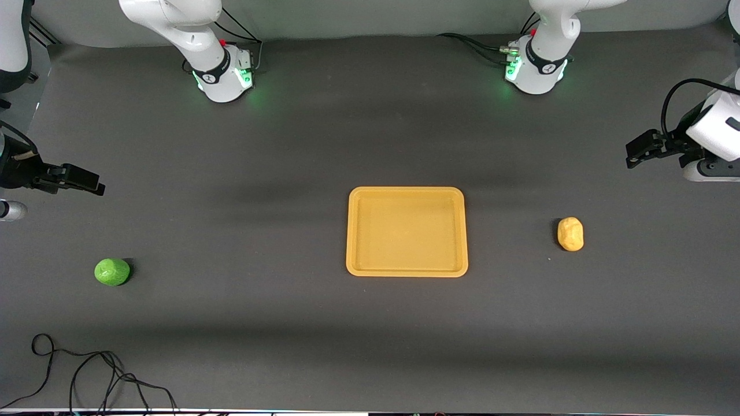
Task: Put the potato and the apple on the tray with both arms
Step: 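Reach the left gripper down toward the yellow potato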
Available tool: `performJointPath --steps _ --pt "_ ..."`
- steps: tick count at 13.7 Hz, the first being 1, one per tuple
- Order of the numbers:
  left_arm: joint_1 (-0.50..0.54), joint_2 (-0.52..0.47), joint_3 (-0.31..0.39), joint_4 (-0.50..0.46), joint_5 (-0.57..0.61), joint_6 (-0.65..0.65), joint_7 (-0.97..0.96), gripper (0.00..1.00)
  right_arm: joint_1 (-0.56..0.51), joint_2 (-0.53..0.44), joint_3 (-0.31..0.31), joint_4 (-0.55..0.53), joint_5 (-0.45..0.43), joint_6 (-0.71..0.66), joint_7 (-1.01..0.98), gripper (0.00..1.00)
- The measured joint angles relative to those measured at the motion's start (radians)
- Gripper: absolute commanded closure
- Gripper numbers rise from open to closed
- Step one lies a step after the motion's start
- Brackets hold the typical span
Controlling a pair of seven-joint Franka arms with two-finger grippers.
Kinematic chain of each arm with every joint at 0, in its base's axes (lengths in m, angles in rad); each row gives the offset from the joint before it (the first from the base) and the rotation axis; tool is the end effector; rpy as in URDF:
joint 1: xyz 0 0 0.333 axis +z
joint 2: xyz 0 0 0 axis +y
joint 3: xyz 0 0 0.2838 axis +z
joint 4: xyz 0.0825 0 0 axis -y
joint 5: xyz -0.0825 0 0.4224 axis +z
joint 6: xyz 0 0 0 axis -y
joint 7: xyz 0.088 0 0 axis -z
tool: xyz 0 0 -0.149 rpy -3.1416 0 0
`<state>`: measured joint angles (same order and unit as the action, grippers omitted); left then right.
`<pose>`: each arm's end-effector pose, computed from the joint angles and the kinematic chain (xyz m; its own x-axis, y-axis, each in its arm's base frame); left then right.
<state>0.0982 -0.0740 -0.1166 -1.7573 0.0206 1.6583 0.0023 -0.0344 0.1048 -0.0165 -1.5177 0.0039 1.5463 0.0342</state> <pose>0.5746 -0.0090 0.5053 0.9994 -0.0220 -0.0256 -0.0227 -0.9993 -0.0290 0.6135 -0.0303 0.5119 0.9935 -0.0848 -0.0761 -0.0850 -0.9964 0.0004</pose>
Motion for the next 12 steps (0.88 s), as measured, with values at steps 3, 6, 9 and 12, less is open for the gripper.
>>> performJointPath --steps 3,6,9,12 --pt "0.0 0.0 0.0 0.0 0.0 0.001 0.0 0.0 0.0 0.0 0.0 0.0 0.0 0.001 0.0 0.0" --pt "-0.002 0.0 -0.004 -0.015 0.0 0.043 0.0 0.0 0.0 0.0 0.0 0.0 0.0 0.002 0.0 0.0" --pt "-0.003 0.008 -0.005 -0.083 0.001 0.125 0.0 0.0 0.0 0.001 0.0 0.0 0.0 0.002 0.0 0.0" --pt "-0.003 0.07 -0.005 -0.156 0.001 0.211 0.0 0.01 0.0 0.001 0.0 0.001 0.0 0.003 0.0 0.0"
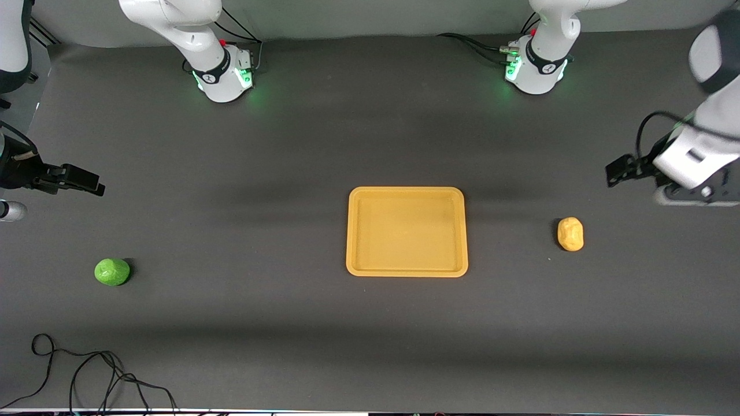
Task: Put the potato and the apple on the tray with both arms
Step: 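Reach the left gripper down toward the yellow potato, then grasp the potato with the left gripper while the right gripper reaches the apple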
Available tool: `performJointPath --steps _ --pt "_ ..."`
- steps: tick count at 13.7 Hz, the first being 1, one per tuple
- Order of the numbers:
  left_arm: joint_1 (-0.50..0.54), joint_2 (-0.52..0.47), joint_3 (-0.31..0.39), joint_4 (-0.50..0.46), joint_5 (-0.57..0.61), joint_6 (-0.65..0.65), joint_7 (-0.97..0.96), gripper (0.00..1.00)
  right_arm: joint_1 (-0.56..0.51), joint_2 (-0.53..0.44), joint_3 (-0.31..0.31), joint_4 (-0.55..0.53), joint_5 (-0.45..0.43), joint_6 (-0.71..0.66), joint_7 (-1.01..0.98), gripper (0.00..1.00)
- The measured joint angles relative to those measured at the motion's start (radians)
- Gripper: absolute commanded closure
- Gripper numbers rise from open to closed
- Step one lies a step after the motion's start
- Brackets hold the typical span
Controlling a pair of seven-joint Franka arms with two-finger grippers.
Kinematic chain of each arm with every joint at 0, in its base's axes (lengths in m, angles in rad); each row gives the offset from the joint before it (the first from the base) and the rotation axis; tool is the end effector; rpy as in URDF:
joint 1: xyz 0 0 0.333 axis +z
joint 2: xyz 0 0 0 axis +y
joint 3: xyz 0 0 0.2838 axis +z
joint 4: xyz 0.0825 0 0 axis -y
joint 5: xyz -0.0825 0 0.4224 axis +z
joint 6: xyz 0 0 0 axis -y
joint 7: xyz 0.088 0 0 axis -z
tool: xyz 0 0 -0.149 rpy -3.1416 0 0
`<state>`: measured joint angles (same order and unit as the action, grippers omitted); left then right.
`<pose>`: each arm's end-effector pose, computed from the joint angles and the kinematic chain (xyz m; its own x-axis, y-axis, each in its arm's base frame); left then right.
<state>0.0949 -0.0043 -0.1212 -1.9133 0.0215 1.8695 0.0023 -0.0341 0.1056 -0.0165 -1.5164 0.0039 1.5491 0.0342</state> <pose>0.5890 -0.0130 0.4025 0.9986 -0.0349 -0.0396 -0.0357 -0.9991 -0.0207 0.6142 -0.0301 0.5123 0.9938 -0.0845 -0.0729 -0.0847 -0.9964 0.0003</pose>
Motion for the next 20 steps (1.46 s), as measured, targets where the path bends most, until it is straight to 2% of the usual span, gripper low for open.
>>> performJointPath --steps 6,9,11,12,13,14,15,16,18,20 --pt "0.0 0.208 0.001 -0.167 0.026 0.276 0.015 0.03 0.0 0.0 0.0 0.0 0.0 0.005 0.0 0.0" --pt "0.0 0.351 0.003 -0.182 0.056 0.41 0.017 0.06 -0.001 0.004 0.0 -0.006 0.0 0.041 -0.007 0.0" --pt "0.001 0.41 0.009 -0.181 0.104 0.434 0.018 0.06 -0.011 0.013 -0.011 -0.021 -0.002 0.096 -0.066 0.0" --pt "0.002 0.427 0.011 -0.178 0.12 0.439 0.018 0.1 -0.019 0.022 -0.034 -0.03 -0.003 0.127 -0.115 0.0" --pt "0.003 0.437 0.012 -0.173 0.127 0.44 0.019 0.29 -0.03 0.037 -0.066 -0.036 -0.003 0.154 -0.175 0.0" --pt "0.004 0.441 0.013 -0.169 0.129 0.44 0.02 0.59 -0.039 0.055 -0.106 -0.039 -0.003 0.186 -0.244 0.0" --pt "0.004 0.44 0.014 -0.168 0.13 0.44 0.02 0.81 -0.049 0.076 -0.148 -0.04 -0.002 0.215 -0.313 0.0" --pt "0.004 0.44 0.015 -0.162 0.13 0.439 0.02 0.92 -0.06 0.098 -0.182 -0.04 0.0 0.239 -0.366 0.0" --pt "0.004 0.439 0.015 -0.135 0.13 0.433 0.019 0.99 -0.073 0.134 -0.213 -0.043 0.02 0.273 -0.408 0.0" --pt "0.004 0.435 0.011 -0.077 0.129 0.372 0.008 1.0 -0.071 0.171 -0.213 -0.067 0.032 0.341 -0.409 0.0"
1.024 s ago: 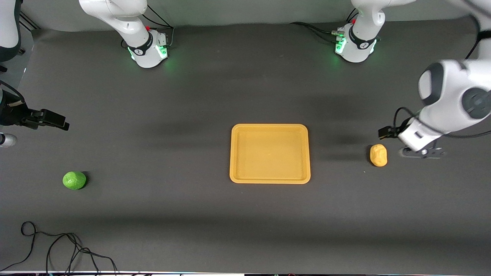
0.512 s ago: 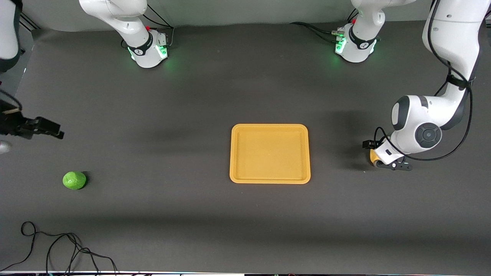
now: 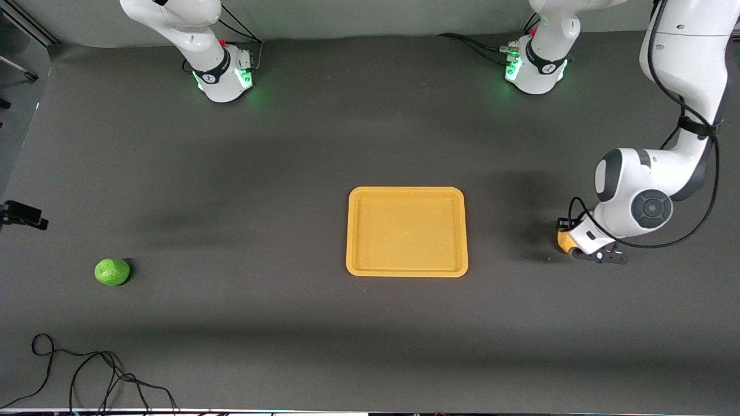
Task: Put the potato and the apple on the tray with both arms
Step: 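Grasp the potato with the left gripper while the right gripper reaches the apple, then carry the potato onto the tray while the right gripper grasps the apple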
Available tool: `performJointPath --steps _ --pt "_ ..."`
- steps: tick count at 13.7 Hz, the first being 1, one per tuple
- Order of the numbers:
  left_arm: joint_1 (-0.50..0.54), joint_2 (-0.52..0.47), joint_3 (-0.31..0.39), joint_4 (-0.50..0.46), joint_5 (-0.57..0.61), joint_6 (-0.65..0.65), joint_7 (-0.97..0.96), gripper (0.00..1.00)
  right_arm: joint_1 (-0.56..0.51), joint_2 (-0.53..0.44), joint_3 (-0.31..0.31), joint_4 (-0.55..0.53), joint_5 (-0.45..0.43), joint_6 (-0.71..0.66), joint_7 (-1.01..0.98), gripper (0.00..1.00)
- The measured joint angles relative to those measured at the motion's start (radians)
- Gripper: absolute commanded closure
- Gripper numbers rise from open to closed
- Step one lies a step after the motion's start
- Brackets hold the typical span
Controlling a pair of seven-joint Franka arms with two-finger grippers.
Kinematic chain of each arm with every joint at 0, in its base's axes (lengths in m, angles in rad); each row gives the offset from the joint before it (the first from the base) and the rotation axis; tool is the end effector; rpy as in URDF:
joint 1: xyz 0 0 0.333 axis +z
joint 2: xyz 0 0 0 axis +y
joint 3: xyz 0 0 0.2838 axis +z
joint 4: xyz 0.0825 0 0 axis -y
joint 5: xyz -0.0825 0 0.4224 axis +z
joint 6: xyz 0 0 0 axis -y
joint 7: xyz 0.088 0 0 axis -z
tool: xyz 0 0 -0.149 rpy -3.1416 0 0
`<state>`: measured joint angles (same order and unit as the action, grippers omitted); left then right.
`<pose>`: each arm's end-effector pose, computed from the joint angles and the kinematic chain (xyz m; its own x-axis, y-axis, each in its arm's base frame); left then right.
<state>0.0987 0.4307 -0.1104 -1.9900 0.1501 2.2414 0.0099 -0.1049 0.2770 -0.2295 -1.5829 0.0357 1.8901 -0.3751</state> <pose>0.5952 -0.0009 0.1329 0.9778 -0.1126 -0.1767 -0.1235 -0.9910 -0.0516 0.6444 -0.2091 0.4002 0.9989 0.0402 0.0247 0.0392 -0.9984 0.0398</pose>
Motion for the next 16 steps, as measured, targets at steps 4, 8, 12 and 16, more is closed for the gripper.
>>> performJointPath --steps 4,8,12,16 --pt "-0.028 -0.009 -0.042 0.145 -0.023 -0.162 -0.126 1.0 -0.001 0.113 0.001 -0.111 0.075 0.252 -0.059 0.0" --pt "-0.139 -0.004 -0.117 0.216 -0.15 -0.167 -0.328 1.0 -0.054 0.276 0.0 -0.139 0.236 0.432 -0.239 0.0" --pt "-0.329 0.031 -0.128 0.237 -0.197 -0.131 -0.475 0.99 -0.067 0.367 0.0 -0.136 0.262 0.53 -0.278 0.0" --pt "-0.423 0.137 -0.125 0.237 -0.197 -0.06 -0.489 0.96 -0.062 0.406 0.002 -0.125 0.264 0.562 -0.278 0.21"
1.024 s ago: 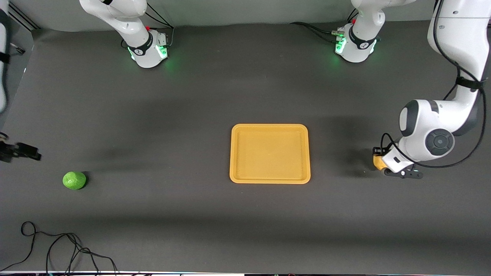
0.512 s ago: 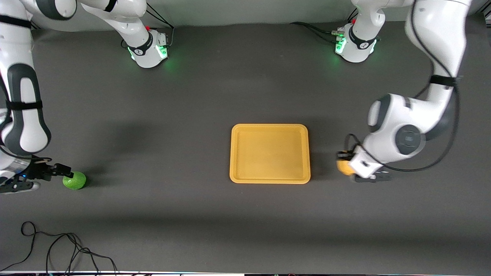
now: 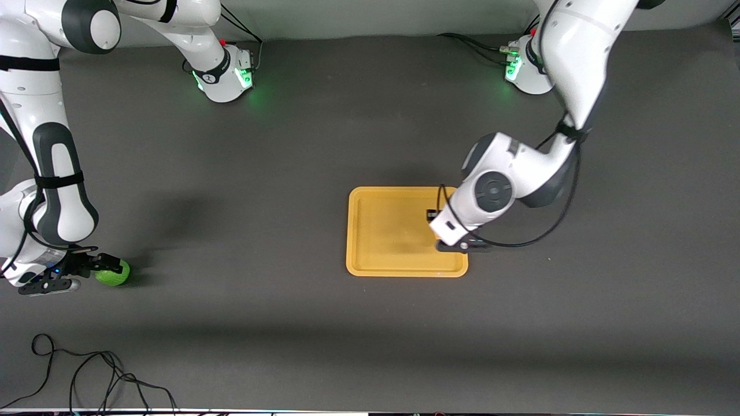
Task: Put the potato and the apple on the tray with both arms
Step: 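Carry the potato onto the tray while the right gripper grasps the apple, then release the potato on the tray while the right gripper lifts the apple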
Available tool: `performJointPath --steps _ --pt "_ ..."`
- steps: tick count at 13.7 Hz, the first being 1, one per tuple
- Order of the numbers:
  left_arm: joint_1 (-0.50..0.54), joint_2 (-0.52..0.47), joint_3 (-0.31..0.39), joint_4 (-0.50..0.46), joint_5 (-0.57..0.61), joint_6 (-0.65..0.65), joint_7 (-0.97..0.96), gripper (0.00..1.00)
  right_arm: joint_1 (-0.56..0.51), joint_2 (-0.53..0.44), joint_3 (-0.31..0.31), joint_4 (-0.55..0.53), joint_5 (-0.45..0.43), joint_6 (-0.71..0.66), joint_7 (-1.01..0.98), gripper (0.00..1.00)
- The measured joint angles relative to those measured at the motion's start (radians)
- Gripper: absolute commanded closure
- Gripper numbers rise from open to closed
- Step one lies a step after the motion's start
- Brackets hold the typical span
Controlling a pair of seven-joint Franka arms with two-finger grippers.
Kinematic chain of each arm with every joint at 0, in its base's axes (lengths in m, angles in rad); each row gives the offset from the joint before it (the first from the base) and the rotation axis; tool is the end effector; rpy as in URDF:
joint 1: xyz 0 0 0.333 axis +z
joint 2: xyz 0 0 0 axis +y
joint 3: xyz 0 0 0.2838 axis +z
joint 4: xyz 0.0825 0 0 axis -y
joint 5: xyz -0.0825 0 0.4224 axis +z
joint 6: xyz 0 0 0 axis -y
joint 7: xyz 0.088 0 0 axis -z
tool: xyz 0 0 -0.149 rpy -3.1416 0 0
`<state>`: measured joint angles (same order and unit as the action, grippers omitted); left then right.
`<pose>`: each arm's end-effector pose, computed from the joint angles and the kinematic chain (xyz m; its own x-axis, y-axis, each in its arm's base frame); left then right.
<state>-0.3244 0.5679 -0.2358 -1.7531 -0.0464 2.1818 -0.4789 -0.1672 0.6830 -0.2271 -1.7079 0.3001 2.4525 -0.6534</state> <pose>0.5550 -0.3514 0.1507 0.9817 -0.0317 -0.1880 -0.0164 -0.9965 0.0822 0.6438 -0.2556 0.1159 0.9903 0.0896 0.1058 0.0904 -0.9959 -0.0028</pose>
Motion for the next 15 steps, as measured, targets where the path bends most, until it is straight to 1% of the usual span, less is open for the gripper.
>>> performJointPath --steps 1,2,3,4,5,6,7,9,11,13,15 --pt "-0.001 0.017 0.003 0.001 0.0 0.002 0.0 0.94 0.0 0.012 0.001 0.009 0.001 0.0 0.0 0.36" --pt "0.0 0.025 0.01 0.002 0.0 0.002 0.0 0.84 0.0 0.022 0.001 0.016 0.001 0.0 -0.001 0.44" --pt "0.002 0.026 0.016 0.005 0.0 0.002 0.0 0.81 0.0 0.03 0.001 0.023 0.001 0.0 -0.004 0.48" --pt "0.003 0.026 0.02 0.009 0.0 0.002 0.0 0.74 0.0 0.034 0.001 0.025 0.001 0.0 -0.008 0.49" --pt "0.004 0.026 0.022 0.011 0.0 0.002 0.0 0.58 0.0 0.033 0.001 0.028 0.001 -0.006 -0.01 0.49" --pt "0.006 0.026 0.024 0.011 0.0 0.002 0.0 0.2 -0.001 0.033 0.001 0.036 0.001 -0.023 -0.011 0.49" --pt "0.008 0.026 0.025 0.011 0.001 0.002 0.0 0.0 -0.001 0.031 0.0 0.048 0.001 -0.049 -0.011 0.5" --pt "0.01 0.026 0.025 0.011 0.023 0.001 0.001 0.0 0.0 0.009 -0.001 0.089 0.001 -0.141 -0.011 0.5" --pt "0.014 0.024 0.025 0.014 0.041 -0.006 0.001 0.0 0.007 -0.061 -0.013 0.126 -0.018 -0.245 -0.011 0.49" --pt "0.029 0.003 0.026 0.035 0.045 -0.066 0.003 0.0 0.024 -0.168 -0.025 0.14 -0.091 -0.366 0.016 0.49" --pt "0.071 -0.067 0.027 0.056 0.051 -0.125 0.004 0.0 0.066 -0.293 -0.028 0.142 -0.184 -0.514 0.113 0.5"
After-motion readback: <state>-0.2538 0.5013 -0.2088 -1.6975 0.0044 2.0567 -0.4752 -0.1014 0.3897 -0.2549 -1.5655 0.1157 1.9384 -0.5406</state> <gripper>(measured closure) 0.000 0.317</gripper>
